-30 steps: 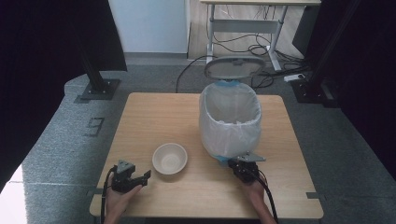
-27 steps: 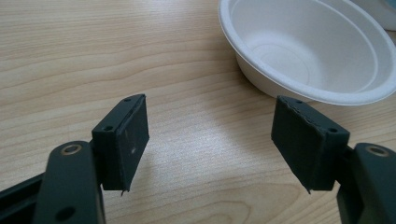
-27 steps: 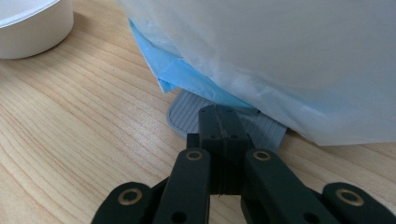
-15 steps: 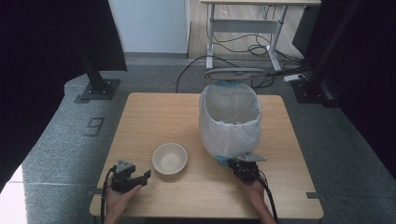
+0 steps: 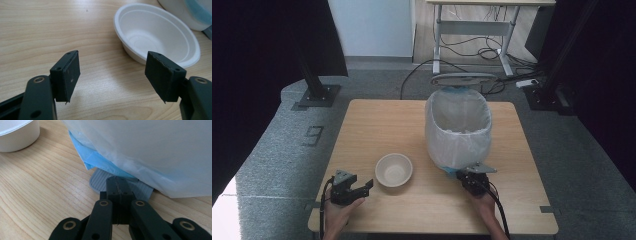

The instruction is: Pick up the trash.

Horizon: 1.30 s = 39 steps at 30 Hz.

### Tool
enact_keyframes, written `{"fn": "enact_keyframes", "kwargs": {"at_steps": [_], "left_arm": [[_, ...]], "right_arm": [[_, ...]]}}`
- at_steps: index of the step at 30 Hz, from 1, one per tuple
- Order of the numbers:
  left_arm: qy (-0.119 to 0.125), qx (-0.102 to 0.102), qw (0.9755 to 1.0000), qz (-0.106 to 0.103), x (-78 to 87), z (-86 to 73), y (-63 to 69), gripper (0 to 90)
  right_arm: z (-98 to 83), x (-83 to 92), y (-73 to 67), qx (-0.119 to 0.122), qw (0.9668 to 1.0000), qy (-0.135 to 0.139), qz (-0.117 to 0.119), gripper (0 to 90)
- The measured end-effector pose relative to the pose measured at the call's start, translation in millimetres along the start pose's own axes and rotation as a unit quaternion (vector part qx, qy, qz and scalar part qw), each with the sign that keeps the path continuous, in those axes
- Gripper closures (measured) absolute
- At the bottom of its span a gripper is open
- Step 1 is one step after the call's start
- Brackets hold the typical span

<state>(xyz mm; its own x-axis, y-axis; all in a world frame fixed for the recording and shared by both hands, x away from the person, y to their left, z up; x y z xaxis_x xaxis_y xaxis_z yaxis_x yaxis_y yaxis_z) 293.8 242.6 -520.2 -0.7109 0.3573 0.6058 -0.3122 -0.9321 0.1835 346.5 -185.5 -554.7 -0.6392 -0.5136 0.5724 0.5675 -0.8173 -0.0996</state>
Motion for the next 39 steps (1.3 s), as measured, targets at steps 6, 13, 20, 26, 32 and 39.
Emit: {"fn": "enact_keyframes", "kwargs": {"at_steps": [6, 13, 20, 26, 32, 39], "left_arm": [[0.0, -0.008, 1.0, -0.003, -0.5, 2.1, 2.8, 28.5], [0.009, -0.007, 0.9999, -0.005, -0.6, 6.6, 3.3, 33.5], [0.011, -0.005, 0.9999, -0.01, -0.3, 10.3, 3.6, 34.1], [0.01, -0.009, 0.9999, -0.011, -3.0, 15.5, 5.1, 33.2], [0.004, -0.014, 0.9998, -0.012, -9.4, 19.1, 7.4, 32.7], [-0.011, -0.026, 0.9996, -0.011, -24.0, 25.4, 11.8, 32.7]], "right_arm": [[0.0, 0.0, 0.2, -0.001, 1.0, 0.0, 0.0, 89.6], [0.1, -0.1, 0.8, -0.002, 1.0, 0.0, 0.002, 89.6], [0.0, 0.0, 0.3, -0.001, 1.0, 0.0, 0.001, 89.6], [0.0, 0.0, 0.3, -0.001, 1.0, 0.0, 0.001, 89.6], [0.0, 0.0, 0.0, -0.001, 1.0, 0.0, 0.0, 89.6], [-0.1, 0.0, 0.0, -0.001, 1.0, 0.0, 0.0, 89.6]]}}
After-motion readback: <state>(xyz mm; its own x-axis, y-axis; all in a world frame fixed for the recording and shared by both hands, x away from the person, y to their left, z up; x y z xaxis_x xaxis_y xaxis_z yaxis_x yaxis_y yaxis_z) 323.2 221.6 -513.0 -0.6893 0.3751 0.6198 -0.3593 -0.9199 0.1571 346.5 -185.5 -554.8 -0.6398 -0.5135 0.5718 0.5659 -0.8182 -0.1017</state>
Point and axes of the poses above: each handheld gripper's, and its own axes: x roughly backward along the jaws, z roughly out of its top, y roughly to its right, the point moved 1 cm from there along -x, roughly forward along the jaws, and after that the axes turned 1 degree about z, right-handed, at the moved point
